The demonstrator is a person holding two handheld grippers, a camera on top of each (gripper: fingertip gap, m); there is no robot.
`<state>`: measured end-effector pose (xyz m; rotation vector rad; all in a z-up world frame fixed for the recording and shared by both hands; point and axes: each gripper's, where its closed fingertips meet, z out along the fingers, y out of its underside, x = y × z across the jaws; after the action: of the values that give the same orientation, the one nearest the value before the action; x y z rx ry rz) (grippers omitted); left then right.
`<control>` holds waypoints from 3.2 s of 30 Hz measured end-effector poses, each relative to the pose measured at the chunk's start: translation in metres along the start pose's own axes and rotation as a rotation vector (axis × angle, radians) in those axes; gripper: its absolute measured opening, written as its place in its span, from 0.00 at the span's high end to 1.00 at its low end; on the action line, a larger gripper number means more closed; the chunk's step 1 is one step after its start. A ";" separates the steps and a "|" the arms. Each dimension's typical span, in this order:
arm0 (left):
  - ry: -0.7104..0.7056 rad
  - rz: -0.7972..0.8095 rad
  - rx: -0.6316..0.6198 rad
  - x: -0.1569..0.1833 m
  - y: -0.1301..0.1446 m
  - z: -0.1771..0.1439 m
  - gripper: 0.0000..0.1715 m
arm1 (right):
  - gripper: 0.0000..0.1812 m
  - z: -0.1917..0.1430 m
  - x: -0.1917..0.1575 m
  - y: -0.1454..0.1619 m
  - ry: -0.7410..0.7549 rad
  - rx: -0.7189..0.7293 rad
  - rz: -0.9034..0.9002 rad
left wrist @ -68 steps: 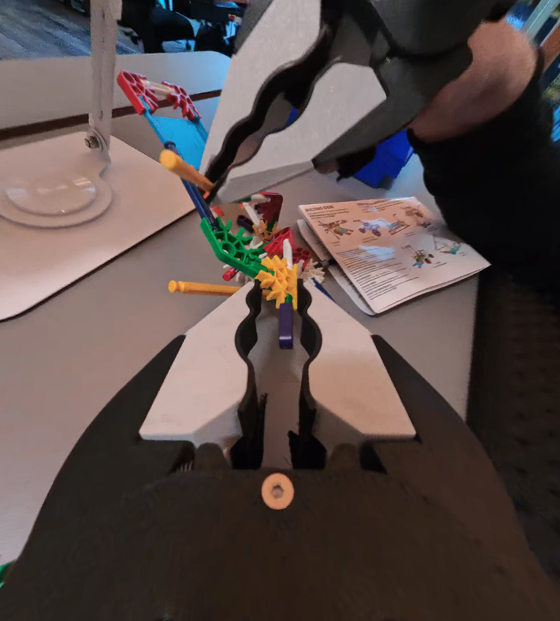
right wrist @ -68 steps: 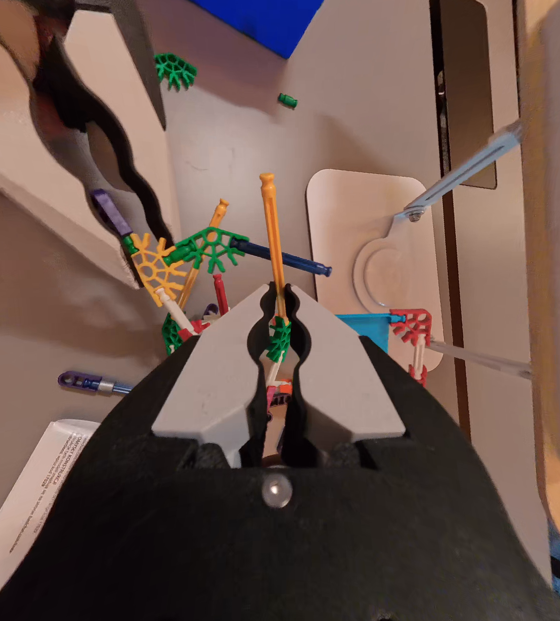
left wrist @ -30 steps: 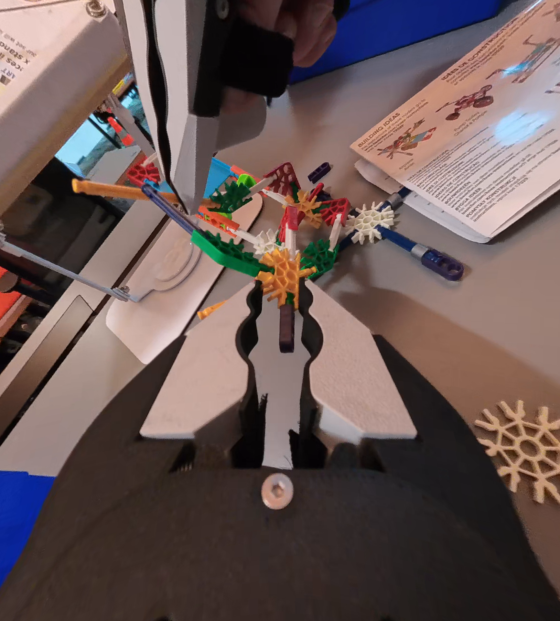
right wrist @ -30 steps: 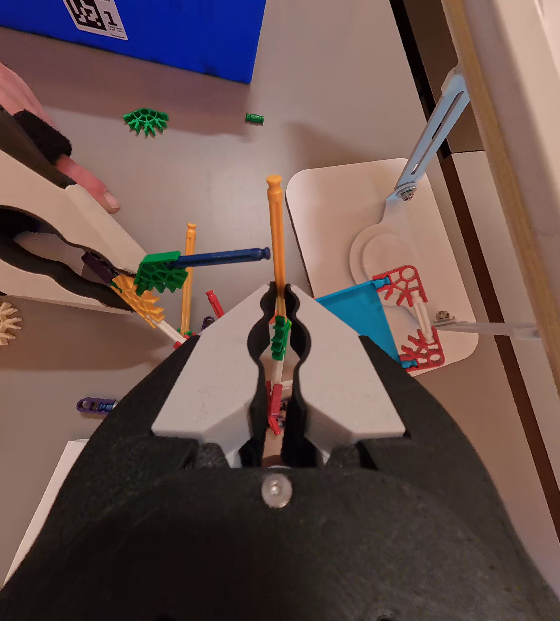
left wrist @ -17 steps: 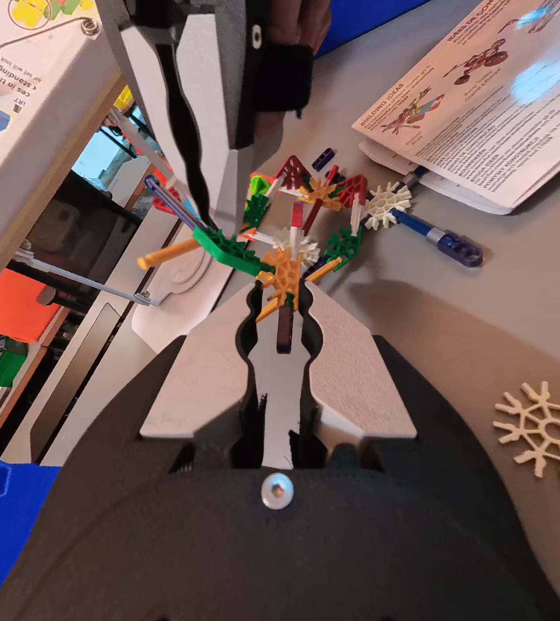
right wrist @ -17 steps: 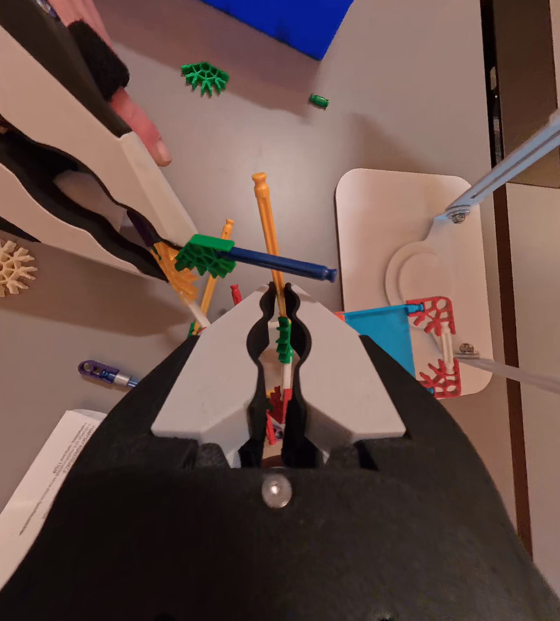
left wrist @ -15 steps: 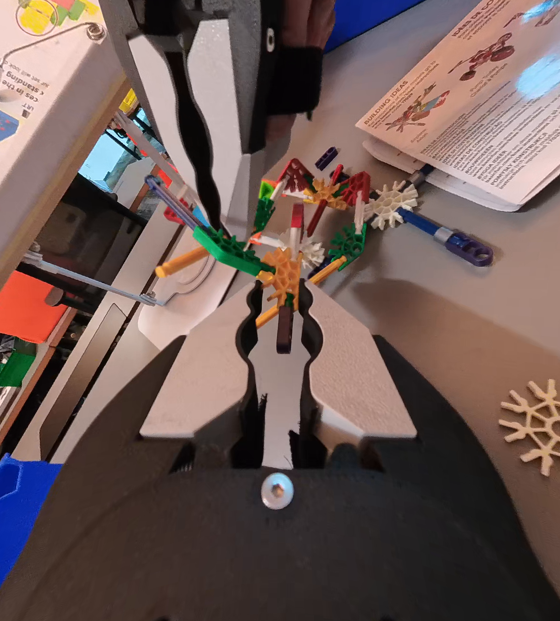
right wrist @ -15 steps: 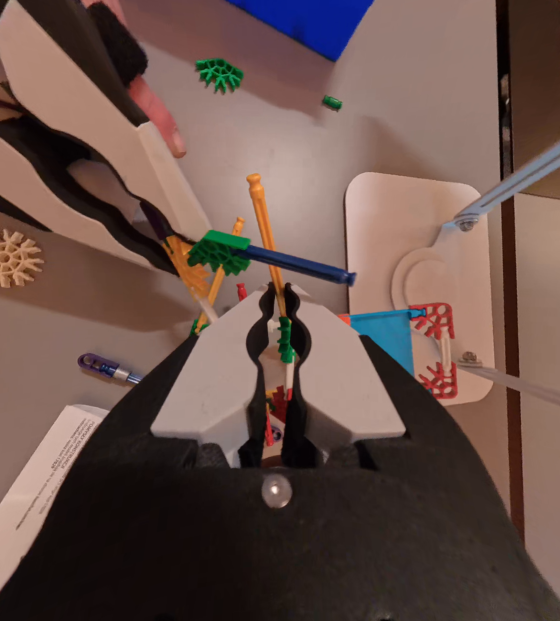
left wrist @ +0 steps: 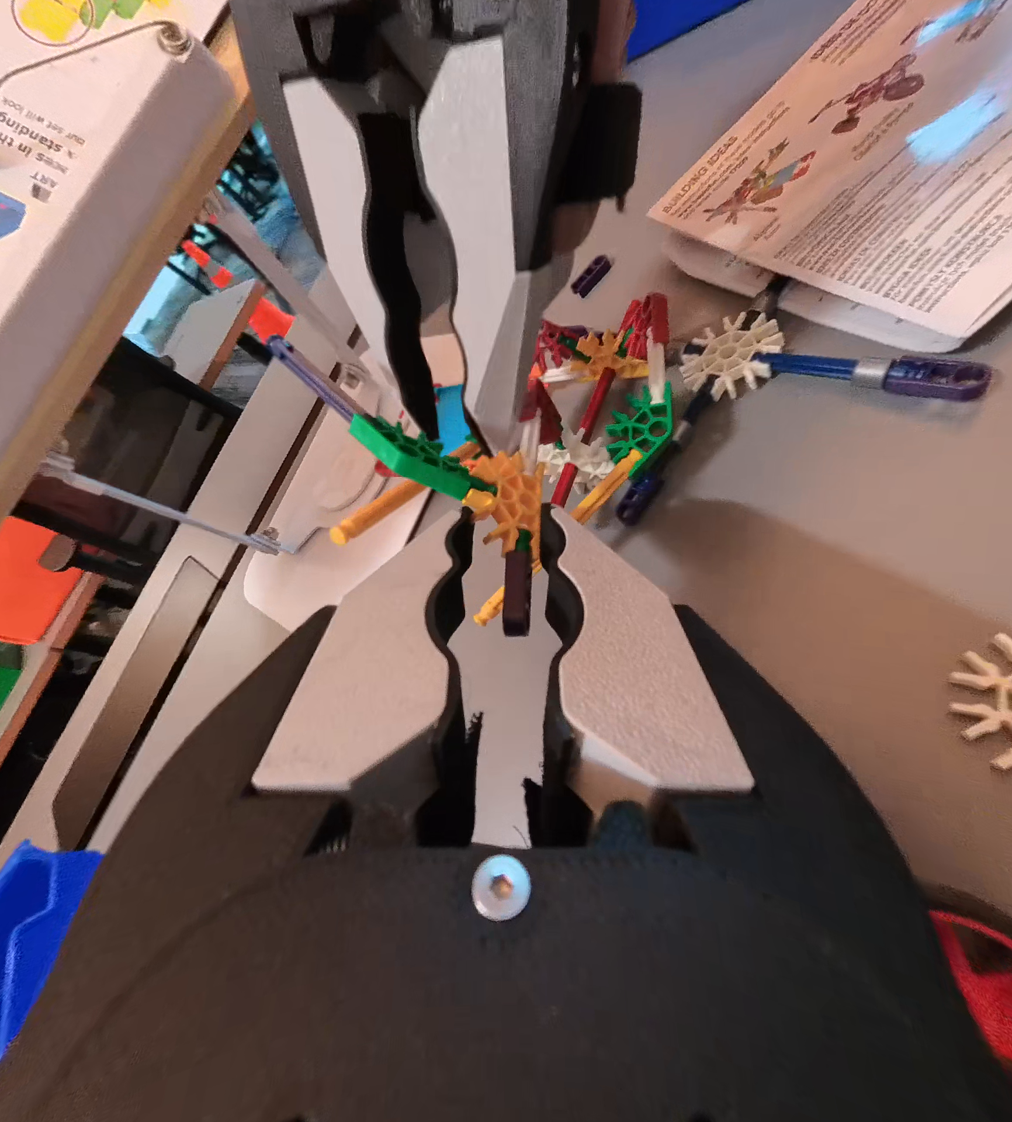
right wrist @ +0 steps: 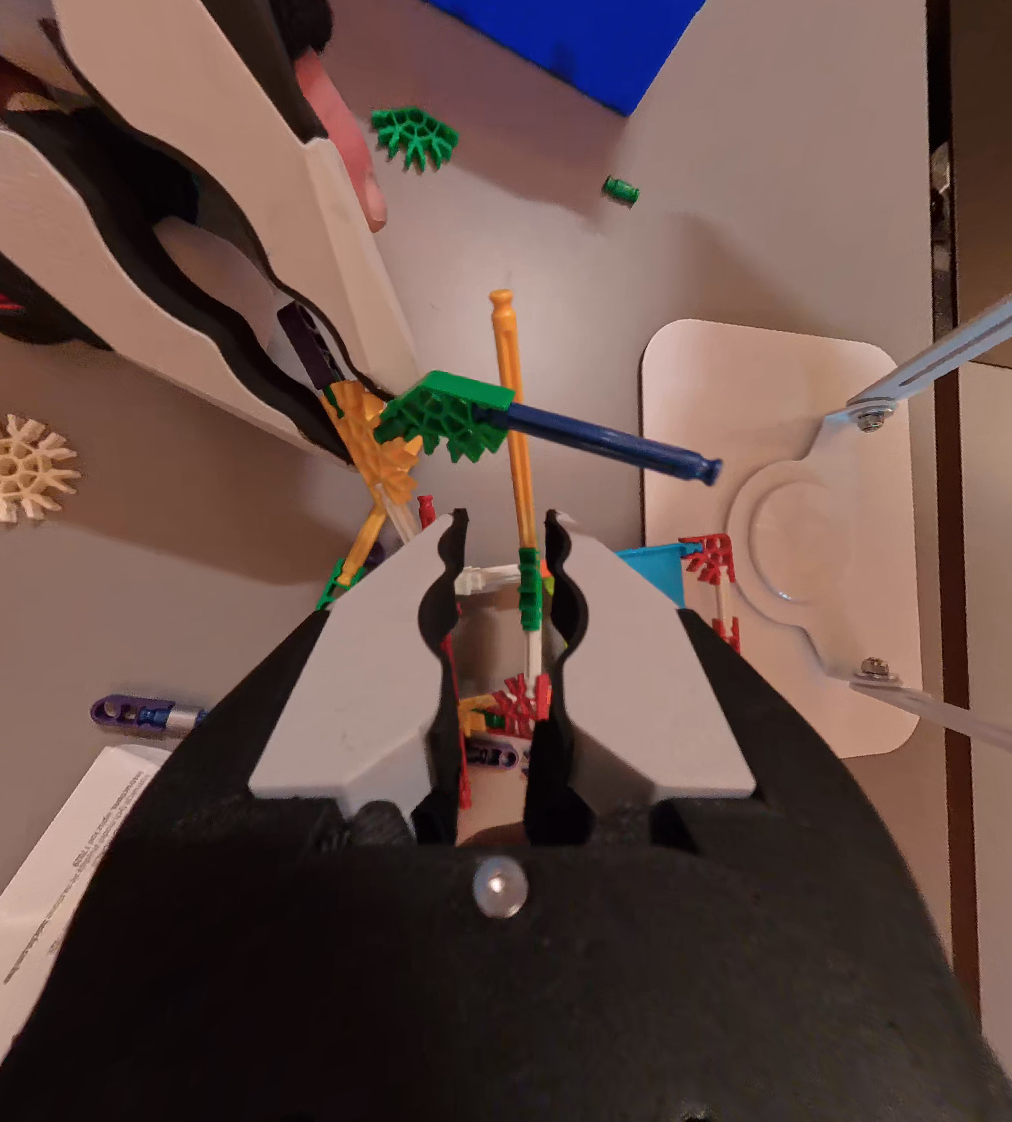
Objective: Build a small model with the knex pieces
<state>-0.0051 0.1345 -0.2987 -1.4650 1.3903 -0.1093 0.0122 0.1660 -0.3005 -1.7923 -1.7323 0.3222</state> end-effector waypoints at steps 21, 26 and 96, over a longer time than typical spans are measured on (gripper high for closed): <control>0.043 -0.112 -0.032 -0.030 0.026 0.004 0.87 | 0.91 0.002 0.011 0.061 -0.093 -0.164 0.069; 0.023 -0.154 -0.048 -0.036 0.032 0.008 0.88 | 0.91 0.001 0.010 0.060 -0.096 -0.161 0.065; 0.341 -0.470 0.040 -0.015 0.016 0.002 0.94 | 0.72 0.000 0.028 -0.027 -0.089 0.342 0.294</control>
<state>-0.0192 0.1509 -0.3019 -1.7726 1.2682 -0.7081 -0.0072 0.1914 -0.2781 -1.7920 -1.3666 0.7827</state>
